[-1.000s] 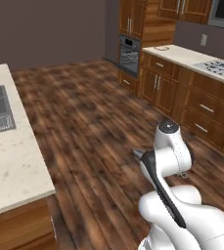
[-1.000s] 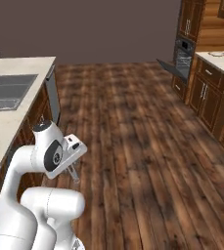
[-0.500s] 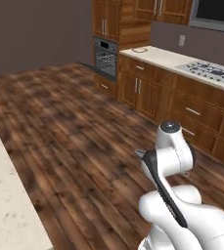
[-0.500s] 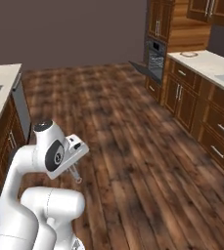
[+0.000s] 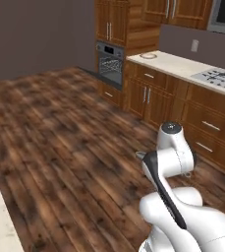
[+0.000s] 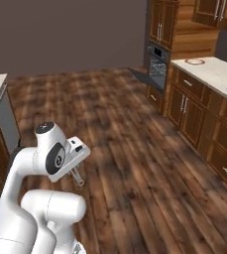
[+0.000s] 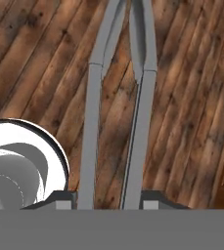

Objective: Pick up the tongs from the counter and place them near the plate next to the oven.

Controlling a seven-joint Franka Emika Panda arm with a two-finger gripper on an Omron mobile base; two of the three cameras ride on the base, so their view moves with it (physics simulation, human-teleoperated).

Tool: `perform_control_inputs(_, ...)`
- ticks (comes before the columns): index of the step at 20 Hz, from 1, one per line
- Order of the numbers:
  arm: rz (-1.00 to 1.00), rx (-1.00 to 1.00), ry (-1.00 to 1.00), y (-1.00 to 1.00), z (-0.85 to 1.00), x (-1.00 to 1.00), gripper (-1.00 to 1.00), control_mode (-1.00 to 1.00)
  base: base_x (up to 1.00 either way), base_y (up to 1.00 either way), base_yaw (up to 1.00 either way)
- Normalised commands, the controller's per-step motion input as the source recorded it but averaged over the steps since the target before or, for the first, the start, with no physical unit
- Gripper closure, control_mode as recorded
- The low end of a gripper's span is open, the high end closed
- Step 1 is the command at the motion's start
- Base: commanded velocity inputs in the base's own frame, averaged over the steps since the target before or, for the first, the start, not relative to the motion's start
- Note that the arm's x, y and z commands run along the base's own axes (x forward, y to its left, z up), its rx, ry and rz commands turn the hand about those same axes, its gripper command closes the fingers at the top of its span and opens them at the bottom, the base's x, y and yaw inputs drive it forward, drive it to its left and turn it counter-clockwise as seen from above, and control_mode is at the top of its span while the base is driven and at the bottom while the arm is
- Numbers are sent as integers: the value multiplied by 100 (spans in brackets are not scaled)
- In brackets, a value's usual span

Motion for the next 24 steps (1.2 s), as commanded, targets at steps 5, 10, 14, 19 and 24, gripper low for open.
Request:
perform_control_inputs(5, 0, 0, 0, 0, 0, 0, 100, 100, 100, -55, -10)
perform_control_inputs(10, 0, 0, 0, 0, 0, 0, 100, 100, 100, -48, -29)
perform_control_inputs(14, 0, 0, 0, 0, 0, 0, 100, 100, 100, -17, -41)
perform_control_inputs(19, 0, 0, 0, 0, 0, 0, 100, 100, 100, 0, -47)
perform_control_inputs(24, 0, 0, 0, 0, 0, 0, 100, 100, 100, 1, -37)
